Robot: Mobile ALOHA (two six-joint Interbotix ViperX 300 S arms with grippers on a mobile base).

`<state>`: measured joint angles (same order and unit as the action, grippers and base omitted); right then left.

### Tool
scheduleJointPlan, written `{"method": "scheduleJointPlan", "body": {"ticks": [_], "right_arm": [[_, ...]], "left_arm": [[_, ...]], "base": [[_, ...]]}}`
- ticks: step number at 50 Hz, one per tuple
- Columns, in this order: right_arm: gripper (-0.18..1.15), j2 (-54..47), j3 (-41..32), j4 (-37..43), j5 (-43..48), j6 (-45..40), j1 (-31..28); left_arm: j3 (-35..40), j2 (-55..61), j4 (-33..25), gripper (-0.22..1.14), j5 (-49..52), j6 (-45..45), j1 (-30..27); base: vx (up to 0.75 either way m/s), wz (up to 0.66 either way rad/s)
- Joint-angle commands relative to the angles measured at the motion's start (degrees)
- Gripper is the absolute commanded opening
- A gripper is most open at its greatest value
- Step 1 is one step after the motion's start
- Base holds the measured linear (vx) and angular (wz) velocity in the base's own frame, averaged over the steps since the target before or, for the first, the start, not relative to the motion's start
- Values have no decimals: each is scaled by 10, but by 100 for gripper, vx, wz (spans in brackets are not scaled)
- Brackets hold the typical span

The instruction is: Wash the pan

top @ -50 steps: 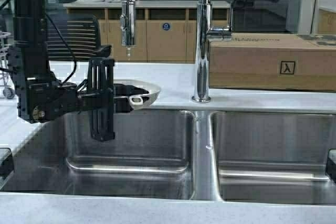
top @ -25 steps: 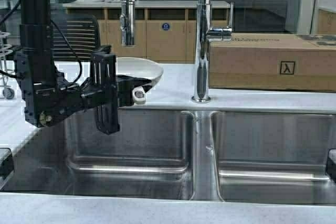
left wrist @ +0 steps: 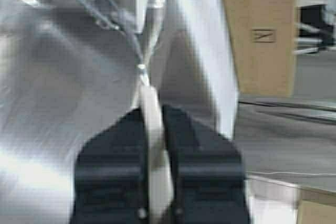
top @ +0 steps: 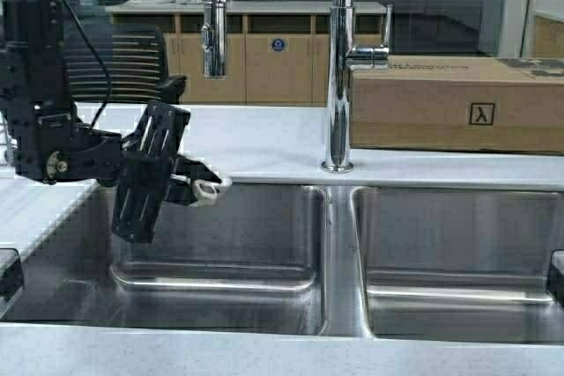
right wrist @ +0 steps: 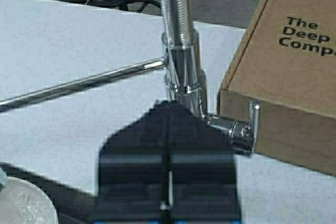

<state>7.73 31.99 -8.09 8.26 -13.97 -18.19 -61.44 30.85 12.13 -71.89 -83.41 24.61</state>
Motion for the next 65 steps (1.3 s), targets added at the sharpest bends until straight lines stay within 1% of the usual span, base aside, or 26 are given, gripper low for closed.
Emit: {"method": "scheduleJointPlan", "body": {"ticks": [1,6,14,18,28,36,42,46,50,54,57,62,65], "right_arm": [[5,31,20,3,9,-4,2],[5,43,40,5,21,-4,2],[5,60,64,6,29,-1,2],[5,69,75,6,28,0,2],[5,98,99,2,25,4,2],[5,115,114,1,24,7,2],[5,127,128,1,24,6,2],[5,132,137,1,23,6,2],[5,136,140,2,24,7,2],[5,142,141,1,24,7,2],[5,145,141,1,24,6,2],[5,148,142,1,24,6,2],[5,148,142,1,26,5,2]], "left_arm": [[4,-42,52,2,13,-33,2],[16,-23,79,2,-46,-51,2],[36,47,79,2,-224,-47,2],[40,83,71,2,-279,-40,3],[2,115,-14,2,-278,20,30],[-30,103,-29,2,-213,40,33],[-56,57,-31,3,-98,48,33],[-62,10,-34,3,30,63,33],[-54,-53,-35,3,181,102,33],[-31,-128,-36,3,337,176,33],[2,-185,-40,3,482,249,33],[93,-256,-33,3,768,386,21],[149,-272,-7,3,894,456,17]], "base": [[0,0],[0,0],[0,0],[0,0],[0,0],[0,0],[0,0],[0,0],[0,0],[0,0],[0,0],[0,0],[0,0]]}}
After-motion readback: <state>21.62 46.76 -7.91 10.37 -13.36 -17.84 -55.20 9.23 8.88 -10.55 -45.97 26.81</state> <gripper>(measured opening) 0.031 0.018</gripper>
